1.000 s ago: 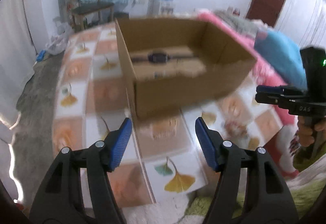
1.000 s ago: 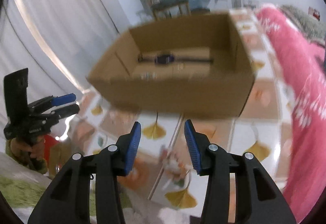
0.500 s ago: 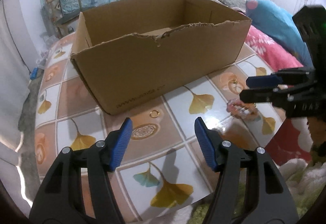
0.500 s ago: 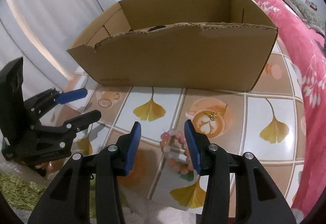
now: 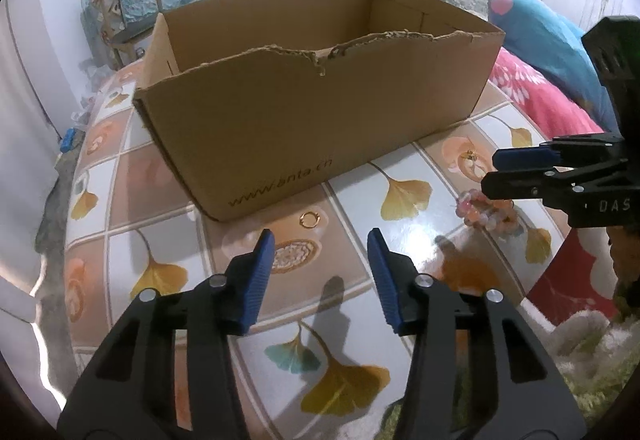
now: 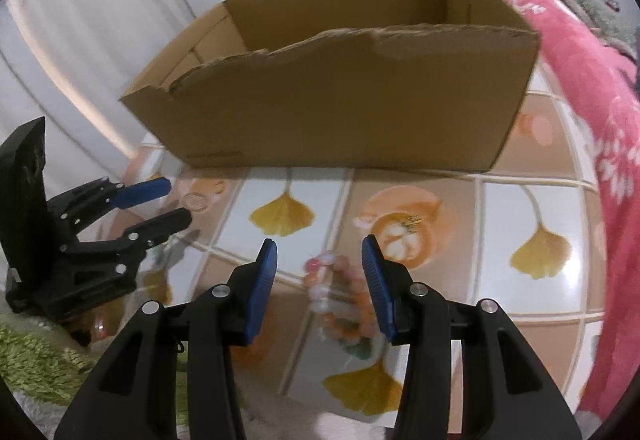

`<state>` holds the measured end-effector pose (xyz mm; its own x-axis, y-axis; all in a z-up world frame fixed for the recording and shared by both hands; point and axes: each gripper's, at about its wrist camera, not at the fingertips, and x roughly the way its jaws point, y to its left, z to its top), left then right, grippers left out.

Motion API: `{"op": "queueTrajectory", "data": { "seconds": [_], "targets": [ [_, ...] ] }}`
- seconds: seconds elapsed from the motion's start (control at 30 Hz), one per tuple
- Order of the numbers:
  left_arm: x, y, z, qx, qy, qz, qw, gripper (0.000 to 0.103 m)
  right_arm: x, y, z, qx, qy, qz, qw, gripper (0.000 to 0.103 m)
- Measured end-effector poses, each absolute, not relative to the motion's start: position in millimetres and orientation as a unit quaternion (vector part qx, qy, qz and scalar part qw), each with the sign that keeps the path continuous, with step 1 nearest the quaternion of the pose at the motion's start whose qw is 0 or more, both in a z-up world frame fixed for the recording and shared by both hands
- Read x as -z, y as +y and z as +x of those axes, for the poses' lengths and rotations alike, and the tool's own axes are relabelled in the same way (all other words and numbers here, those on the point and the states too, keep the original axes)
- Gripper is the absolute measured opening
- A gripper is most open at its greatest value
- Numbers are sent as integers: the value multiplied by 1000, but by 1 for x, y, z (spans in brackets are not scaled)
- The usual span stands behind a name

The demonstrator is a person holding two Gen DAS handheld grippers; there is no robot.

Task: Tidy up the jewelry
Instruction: 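Reach the right gripper toward the pink beaded bracelet on the table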

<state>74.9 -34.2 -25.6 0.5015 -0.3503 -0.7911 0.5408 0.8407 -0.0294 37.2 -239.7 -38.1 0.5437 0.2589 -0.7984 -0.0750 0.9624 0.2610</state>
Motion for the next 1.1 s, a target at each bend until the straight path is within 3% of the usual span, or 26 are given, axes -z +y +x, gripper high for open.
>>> {"op": "queueTrajectory", "data": {
  "seconds": [0.13, 0.37, 0.67, 1.1],
  "targets": [
    [27, -37, 77, 261, 429, 113, 858, 41, 39, -250, 39, -74, 463, 92, 879, 43],
    [30, -36, 84, 253, 438, 101, 857, 33, 43, -259, 48, -66, 459, 107, 879, 34],
    [29, -37, 97, 248, 440, 101, 857, 31, 44, -254, 53, -80, 457, 113, 879, 34],
    [-49, 67, 80, 164, 403, 68, 898, 31, 25, -275, 48, -71, 425, 119, 895, 34]
  ]
}}
